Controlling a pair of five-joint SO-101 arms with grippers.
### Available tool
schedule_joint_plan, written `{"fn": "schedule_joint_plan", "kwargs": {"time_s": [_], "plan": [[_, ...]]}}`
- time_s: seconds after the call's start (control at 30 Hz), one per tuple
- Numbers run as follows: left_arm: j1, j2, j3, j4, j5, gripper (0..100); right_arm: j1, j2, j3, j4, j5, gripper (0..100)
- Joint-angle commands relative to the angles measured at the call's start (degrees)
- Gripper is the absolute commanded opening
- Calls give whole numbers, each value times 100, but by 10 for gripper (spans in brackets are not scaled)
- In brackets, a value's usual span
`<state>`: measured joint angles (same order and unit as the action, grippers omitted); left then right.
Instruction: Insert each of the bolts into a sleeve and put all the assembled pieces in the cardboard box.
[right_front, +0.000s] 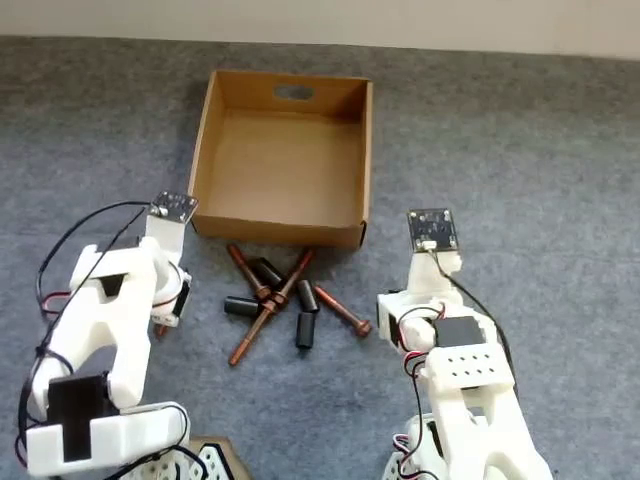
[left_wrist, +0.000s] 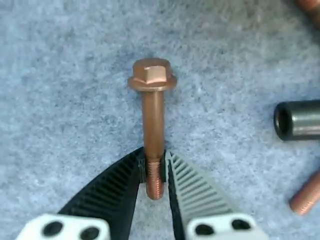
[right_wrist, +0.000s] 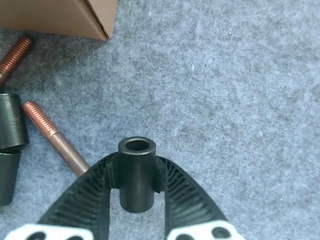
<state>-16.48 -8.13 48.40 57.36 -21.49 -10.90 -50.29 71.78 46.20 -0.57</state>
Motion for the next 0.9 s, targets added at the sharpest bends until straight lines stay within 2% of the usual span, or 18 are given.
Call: {"fn": "schedule_joint_plan", "kwargs": {"time_s": [0.0,0.2,0.6,0.87], "plan": [[84,4,-593,369,-26,55,-22,-127,-13,-92,-18,5],[84,31,-1411,519,-18,95,-22,-101,-13,-92,-18,5],[92,40,-1332,246,-9,189,-22,-92,-13,-92,-18,5],[48,444,-1165,-695,-26,189,-22,-92,-13,-92,-18,5]]}}
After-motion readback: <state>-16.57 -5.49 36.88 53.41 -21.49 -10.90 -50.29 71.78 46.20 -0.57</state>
